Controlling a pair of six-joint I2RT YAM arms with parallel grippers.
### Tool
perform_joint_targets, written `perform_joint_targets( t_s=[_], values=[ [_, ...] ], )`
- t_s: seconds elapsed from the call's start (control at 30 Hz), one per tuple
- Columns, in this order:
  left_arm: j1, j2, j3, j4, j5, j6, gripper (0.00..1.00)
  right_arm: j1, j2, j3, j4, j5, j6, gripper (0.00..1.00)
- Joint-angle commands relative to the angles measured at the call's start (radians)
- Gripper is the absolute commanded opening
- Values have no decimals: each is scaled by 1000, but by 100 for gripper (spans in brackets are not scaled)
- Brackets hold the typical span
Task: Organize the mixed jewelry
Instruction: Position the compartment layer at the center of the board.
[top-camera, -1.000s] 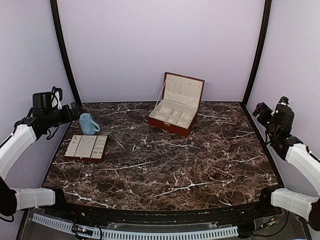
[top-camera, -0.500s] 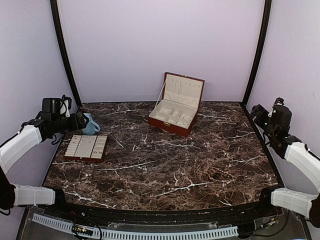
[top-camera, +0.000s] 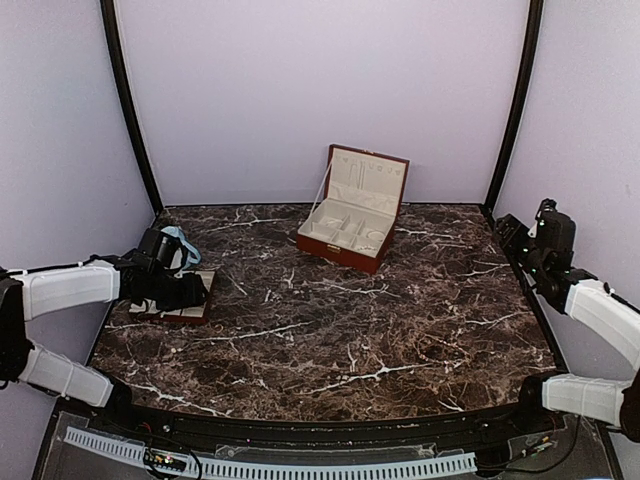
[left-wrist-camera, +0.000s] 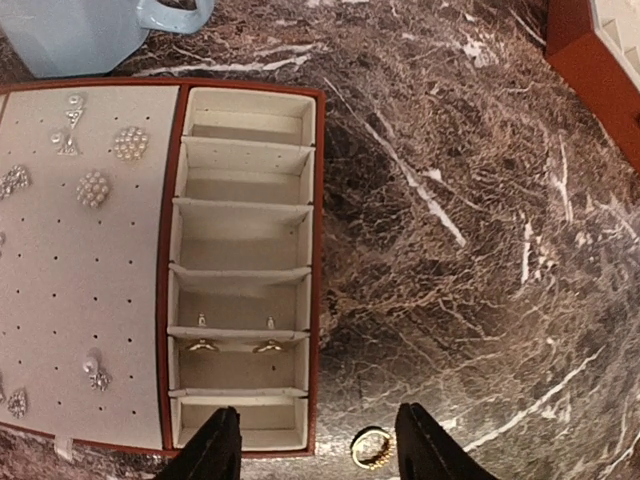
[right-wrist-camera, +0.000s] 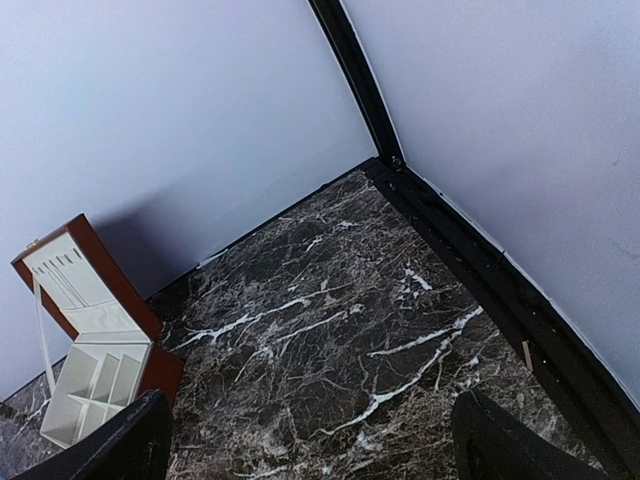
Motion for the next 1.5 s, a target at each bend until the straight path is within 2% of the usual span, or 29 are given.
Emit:
perform_joint_targets(
  t_s=[0.0, 0.3, 0.57, 1.03, 1.47],
  values=[
    [-26, 55, 33, -5, -60, -12, 53, -4, 1, 10, 23, -13, 9, 98],
    [-70, 111, 44, -6, -92, -13, 33, -3, 1, 12, 18, -2, 5, 98],
    [-102, 102, 28, -44, -144, -42, 32, -3, 0, 8, 18, -2, 12, 98],
    [-111, 134, 17, -40, -155, -59, 18, -5, -16, 6, 3, 8, 11, 98],
    [-123, 160, 13, -34, -160, -58, 15, -3, -15, 6, 0, 14, 11, 98]
  ],
)
